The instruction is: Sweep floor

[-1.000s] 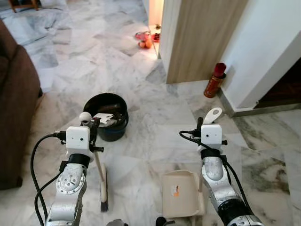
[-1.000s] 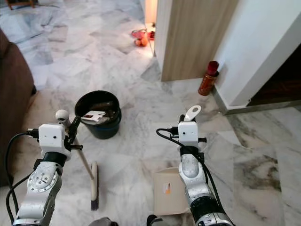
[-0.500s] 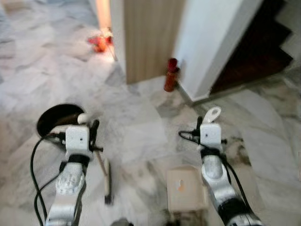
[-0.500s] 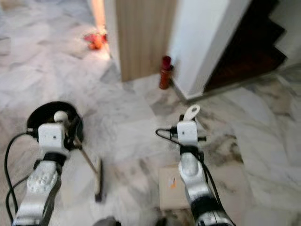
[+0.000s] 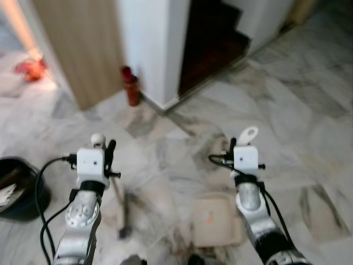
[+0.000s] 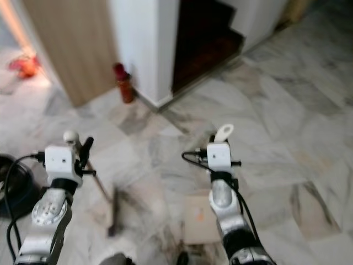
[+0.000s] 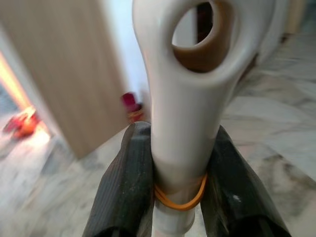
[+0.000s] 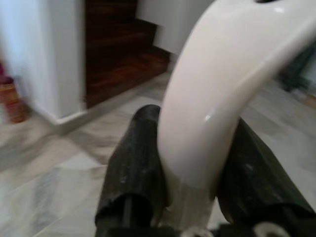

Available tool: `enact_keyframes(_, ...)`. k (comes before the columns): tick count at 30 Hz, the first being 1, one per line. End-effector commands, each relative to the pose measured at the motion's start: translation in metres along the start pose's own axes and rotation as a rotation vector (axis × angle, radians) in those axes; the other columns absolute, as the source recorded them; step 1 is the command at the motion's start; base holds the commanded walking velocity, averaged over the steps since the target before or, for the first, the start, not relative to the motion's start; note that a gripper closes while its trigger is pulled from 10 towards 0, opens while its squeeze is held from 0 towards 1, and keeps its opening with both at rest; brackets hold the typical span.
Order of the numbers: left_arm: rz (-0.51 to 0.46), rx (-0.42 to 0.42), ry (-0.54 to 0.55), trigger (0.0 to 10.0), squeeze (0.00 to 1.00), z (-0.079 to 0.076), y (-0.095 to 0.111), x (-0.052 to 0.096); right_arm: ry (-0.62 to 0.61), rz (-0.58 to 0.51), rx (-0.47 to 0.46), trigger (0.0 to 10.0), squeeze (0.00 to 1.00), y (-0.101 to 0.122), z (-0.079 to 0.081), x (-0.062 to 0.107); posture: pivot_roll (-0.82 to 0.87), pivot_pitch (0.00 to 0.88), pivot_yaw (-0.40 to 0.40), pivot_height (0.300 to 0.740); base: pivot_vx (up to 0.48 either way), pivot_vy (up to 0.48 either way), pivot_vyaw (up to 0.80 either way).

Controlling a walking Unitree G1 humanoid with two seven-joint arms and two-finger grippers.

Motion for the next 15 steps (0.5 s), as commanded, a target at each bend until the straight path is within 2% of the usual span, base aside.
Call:
enact_keyframes(1,-0.019,0.014,0.004,10.0,0.00,0.0011,0.0035,-0.0001,0.013,-0.030,0.021,10.0,0.00,0.0054,0.0005,-0.0024,0.16,0.185,-0.008,0.740,0.000,0.000,-0.80)
enact_keyframes(11,-0.020,0.010,-0.008,10.0,0.00,-0.0010,0.0039,-0.0005,0.013,-0.029,0.022,10.0,0.00,0.0048,0.0012,-0.0019,0.16,0.180,-0.007,0.740,0.000,0.000,-0.80)
enact_keyframes(15,-0.021,0.007,-0.009,10.0,0.00,-0.0010,0.0040,-0.0006,0.013,-0.030,0.023,10.0,0.00,0.0050,0.0010,-0.0021,0.16,0.179,-0.006,0.740,0.000,-0.274,-0.80)
Point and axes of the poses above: a point about 5 cm out from each wrist's last joint towards the gripper, its own x axis pointing back from the gripper into the wrist, its own y axis along the axis of the wrist's last joint, z = x × y, the point moved 1 cm from there along -x, pointing out of the wrist towards the gripper, and after that the axes turned 9 degrees about -x, right-handed, at the moved point
